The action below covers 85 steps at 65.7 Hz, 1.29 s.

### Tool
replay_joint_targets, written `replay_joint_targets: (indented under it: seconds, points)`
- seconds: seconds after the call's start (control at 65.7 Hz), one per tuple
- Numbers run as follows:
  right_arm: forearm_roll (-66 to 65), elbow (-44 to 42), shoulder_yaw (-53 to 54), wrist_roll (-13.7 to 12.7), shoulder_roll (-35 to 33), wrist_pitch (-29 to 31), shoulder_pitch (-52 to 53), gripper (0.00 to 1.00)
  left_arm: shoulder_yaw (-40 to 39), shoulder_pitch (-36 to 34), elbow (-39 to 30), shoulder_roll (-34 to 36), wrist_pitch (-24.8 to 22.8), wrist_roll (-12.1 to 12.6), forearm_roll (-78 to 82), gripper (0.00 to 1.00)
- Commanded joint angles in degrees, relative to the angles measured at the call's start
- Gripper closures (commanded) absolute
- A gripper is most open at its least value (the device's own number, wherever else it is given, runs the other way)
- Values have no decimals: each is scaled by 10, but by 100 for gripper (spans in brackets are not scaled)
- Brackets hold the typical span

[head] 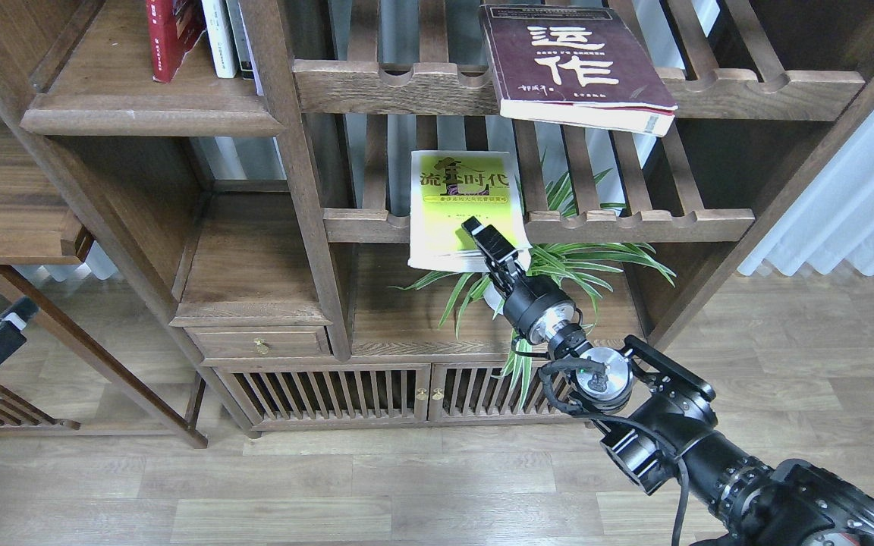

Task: Organize books on shelf
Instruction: 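Pull the yellow-green book off the shelf and lower it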

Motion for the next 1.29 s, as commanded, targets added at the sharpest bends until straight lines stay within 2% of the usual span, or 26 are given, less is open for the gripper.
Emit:
replay_joint_targets:
  seconds: [0.0,0.03,0.228,0.396,0.7,0.776,0.791,0.852,1.05,1.096,1.172,1.278]
  points:
    - [1,2,0,-2,0,6,0,46,0,0,0,0,0,0,0,1]
    - [4,3,0,-3,0,8,-1,54,0,0,0,0,0,0,0,1]
    - [5,5,-1,-4,0,12,-5,71,-6,0,0,0,0,0,-1,1]
    - [6,6,-4,-5,0,43,-12,94,-8,1,0,-1,0,0,0,1]
    - [6,43,1,-7,0,69,-36,95,-7,1,0,-5,0,0,0,1]
    - [6,80,2,-8,0,78,-56,95,-7,1,1,-6,0,0,-1,1]
    - [5,118,4,-10,0,83,-77,95,-7,1,3,-6,0,0,0,1]
    - [4,166,18,-12,0,84,-107,95,-6,2,9,-9,0,-1,-1,1]
    - [3,269,35,-26,0,96,-193,95,6,2,33,-47,0,2,-10,1]
    - [3,285,36,-32,0,117,-217,95,9,2,37,-63,0,2,-11,1]
    - [-2,295,40,-44,-20,117,-258,95,16,2,49,-84,0,-4,-16,0]
    - [-23,298,42,-73,-44,117,-321,95,57,2,85,-105,0,3,-59,0]
